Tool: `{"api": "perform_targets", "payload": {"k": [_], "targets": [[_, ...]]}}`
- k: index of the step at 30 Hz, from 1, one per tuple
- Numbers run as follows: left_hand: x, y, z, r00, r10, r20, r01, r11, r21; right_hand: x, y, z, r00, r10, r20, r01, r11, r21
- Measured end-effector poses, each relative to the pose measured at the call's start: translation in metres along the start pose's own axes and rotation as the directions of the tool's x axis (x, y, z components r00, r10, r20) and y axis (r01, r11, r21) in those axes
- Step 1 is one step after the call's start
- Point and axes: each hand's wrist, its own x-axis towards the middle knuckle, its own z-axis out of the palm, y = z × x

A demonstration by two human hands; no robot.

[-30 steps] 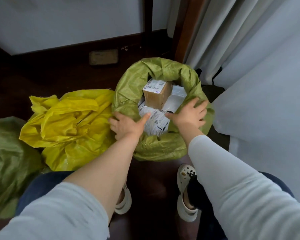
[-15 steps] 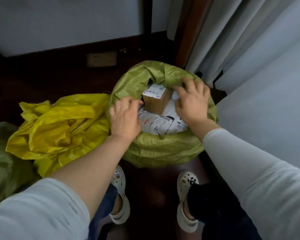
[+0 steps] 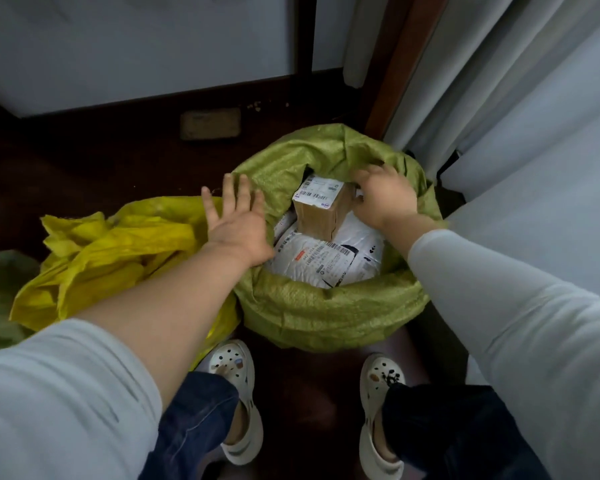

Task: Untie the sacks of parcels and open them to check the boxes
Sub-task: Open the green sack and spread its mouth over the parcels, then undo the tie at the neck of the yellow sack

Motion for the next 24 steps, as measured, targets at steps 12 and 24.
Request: {"api": "perform_targets", "payload": {"k": [12,24], "targets": [[-0.066,0.017,-0.002,0.985,0.114,0.129,-0.111,0.993,-0.032,-0.088,-0.008,-0.008,0.912,0.099,0.398,-0.090,0.995,-0.042],[-0.146,-0.053,-0.039,0.974,-0.105,-0.203,0.042,0.955,-0.295,-0.131,-0.118,-0.078,0.975,-0.087,0.206,0.057,0.987,0.150]]}}
